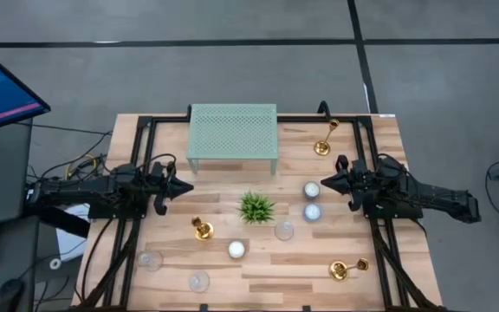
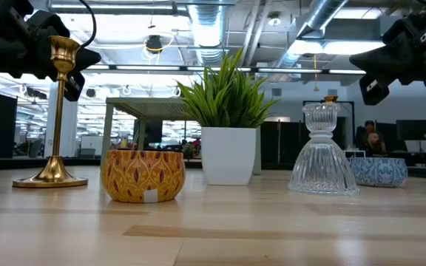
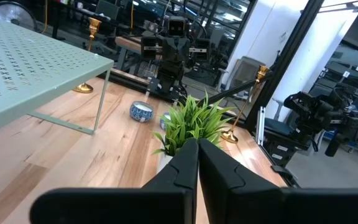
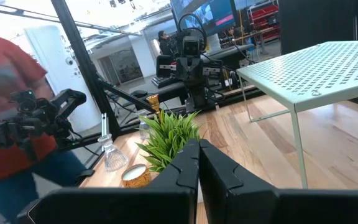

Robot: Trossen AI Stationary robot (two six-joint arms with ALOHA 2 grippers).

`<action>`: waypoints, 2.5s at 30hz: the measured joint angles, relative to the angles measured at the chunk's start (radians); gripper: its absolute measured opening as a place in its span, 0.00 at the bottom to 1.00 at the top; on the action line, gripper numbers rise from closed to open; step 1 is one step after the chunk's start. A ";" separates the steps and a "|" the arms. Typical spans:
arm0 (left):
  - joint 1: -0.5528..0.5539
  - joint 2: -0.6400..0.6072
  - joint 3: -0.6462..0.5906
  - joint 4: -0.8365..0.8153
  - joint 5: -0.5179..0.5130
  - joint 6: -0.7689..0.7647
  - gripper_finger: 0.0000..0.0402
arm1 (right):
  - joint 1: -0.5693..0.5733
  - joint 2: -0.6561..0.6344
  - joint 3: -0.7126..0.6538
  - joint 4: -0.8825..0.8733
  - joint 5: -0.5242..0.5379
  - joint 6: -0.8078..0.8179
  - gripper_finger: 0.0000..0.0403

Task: Pick & Place candle stick holders

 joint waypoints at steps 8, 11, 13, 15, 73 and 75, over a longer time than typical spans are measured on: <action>0.000 0.000 0.000 0.000 0.000 0.000 0.03 | 0.000 0.000 0.000 0.000 0.000 0.000 0.00; 0.000 0.000 0.000 0.000 0.000 0.000 0.03 | 0.000 0.000 0.000 0.000 0.000 0.000 0.00; 0.000 0.000 0.000 0.000 0.000 0.000 0.03 | 0.000 0.000 0.000 0.000 0.000 0.000 0.00; 0.000 0.000 0.000 0.000 0.000 0.000 0.03 | 0.000 0.000 0.000 0.000 0.000 0.000 0.00; 0.001 0.323 0.263 0.478 -0.238 -0.374 0.07 | -0.002 0.000 0.000 0.233 0.095 0.377 0.00; 0.001 0.384 0.314 0.478 -0.250 -0.374 0.10 | -0.002 0.000 0.000 0.245 0.124 0.346 0.00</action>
